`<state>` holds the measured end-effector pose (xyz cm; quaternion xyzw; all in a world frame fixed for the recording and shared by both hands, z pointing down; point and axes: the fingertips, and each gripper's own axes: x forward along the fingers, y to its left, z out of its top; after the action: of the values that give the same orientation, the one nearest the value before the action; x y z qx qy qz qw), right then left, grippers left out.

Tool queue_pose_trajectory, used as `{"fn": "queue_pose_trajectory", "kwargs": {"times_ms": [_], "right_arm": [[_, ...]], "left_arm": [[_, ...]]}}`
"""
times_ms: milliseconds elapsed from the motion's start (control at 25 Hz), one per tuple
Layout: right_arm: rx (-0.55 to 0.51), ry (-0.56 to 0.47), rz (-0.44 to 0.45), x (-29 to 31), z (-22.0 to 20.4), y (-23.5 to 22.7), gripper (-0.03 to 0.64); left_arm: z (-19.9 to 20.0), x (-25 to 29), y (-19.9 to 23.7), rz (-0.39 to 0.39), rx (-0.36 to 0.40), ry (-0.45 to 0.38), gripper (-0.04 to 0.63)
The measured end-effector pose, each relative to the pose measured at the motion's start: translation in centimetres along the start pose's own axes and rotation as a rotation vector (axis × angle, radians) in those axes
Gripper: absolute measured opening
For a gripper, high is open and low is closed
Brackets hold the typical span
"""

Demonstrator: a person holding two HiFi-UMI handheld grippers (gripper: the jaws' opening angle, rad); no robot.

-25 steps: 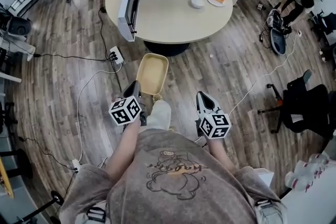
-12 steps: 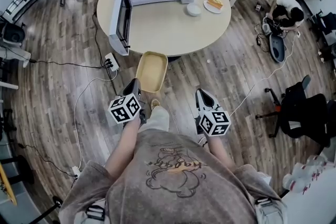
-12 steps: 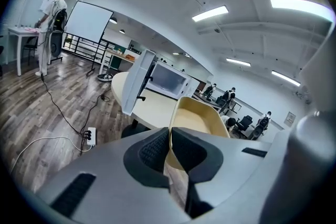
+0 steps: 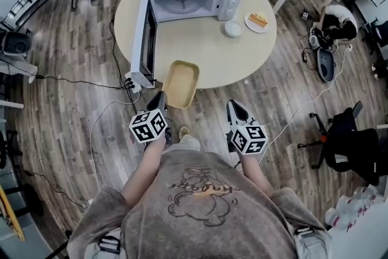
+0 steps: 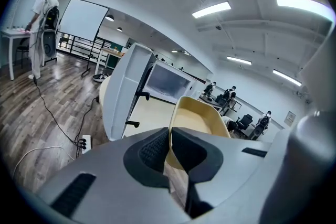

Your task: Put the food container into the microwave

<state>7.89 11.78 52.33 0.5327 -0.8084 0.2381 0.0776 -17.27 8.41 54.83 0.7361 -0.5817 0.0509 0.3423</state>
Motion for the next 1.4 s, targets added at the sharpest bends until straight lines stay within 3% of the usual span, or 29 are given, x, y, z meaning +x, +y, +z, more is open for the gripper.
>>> {"fn": "queue_pose_trajectory", "kwargs": {"times_ms": [400,720,1000,1400], "right_arm": [[0.012,-0.014,-0.050,4.0,3.0,-1.9,0.002],[0.028,-0.010,-0.048,5.8,4.0,-3.7,0.002],[0.009,0.006,0.036,9.7,6.0,-4.9,0.002],[-0.061,0.037,0.175,16.2,10.9,-8.8,0.002]], "left_arm": [[2.7,5.4,-1.3,-0.058,0.026,0.023,0.043],[3.5,7.6,-1.8,-0.052,0.009,0.034,0.043],[5.1,9.6,-1.8,-0.002,-0.006,-0.006,0.043],[7.3,14.3,-2.5,0.104,-0.105,-0.079,0.043]]}}
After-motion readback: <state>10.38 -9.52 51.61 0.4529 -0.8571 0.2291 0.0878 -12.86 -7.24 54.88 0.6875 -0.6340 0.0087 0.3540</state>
